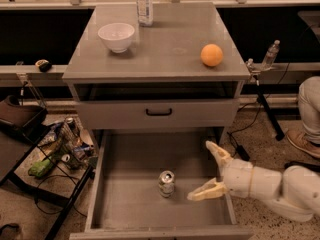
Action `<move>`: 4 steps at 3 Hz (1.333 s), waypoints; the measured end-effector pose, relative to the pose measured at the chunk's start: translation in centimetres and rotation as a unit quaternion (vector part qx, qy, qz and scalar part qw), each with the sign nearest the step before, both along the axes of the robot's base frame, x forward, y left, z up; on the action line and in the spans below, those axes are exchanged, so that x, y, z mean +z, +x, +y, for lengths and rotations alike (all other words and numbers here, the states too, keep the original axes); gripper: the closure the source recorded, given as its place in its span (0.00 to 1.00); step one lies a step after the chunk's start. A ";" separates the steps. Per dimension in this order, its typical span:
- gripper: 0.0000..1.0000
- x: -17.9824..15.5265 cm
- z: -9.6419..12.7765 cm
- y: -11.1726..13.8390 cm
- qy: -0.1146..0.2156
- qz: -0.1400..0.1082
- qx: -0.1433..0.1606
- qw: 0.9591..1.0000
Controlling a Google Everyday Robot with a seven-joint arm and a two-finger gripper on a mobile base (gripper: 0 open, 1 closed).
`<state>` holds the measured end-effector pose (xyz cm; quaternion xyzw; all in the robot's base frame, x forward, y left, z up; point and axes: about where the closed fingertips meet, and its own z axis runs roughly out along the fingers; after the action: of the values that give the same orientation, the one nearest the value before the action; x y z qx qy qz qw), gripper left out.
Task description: Pick 7up can from middle drawer and place on counter
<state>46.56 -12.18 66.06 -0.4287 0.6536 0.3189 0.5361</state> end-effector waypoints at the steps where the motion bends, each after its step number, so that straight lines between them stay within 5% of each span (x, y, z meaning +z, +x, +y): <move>1: 0.00 -5.4 3.7 3.3 -0.001 -0.050 0.004 0.999; 2: 0.00 -11.0 6.7 6.2 -0.042 -0.058 0.019 0.997; 4: 0.00 -21.1 9.9 9.6 -0.105 -0.005 0.043 0.994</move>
Offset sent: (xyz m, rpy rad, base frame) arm 0.0997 0.1027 -0.1892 -0.2038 -0.1106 0.0855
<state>56.14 -2.30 44.92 -0.5119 0.6617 0.2694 0.4771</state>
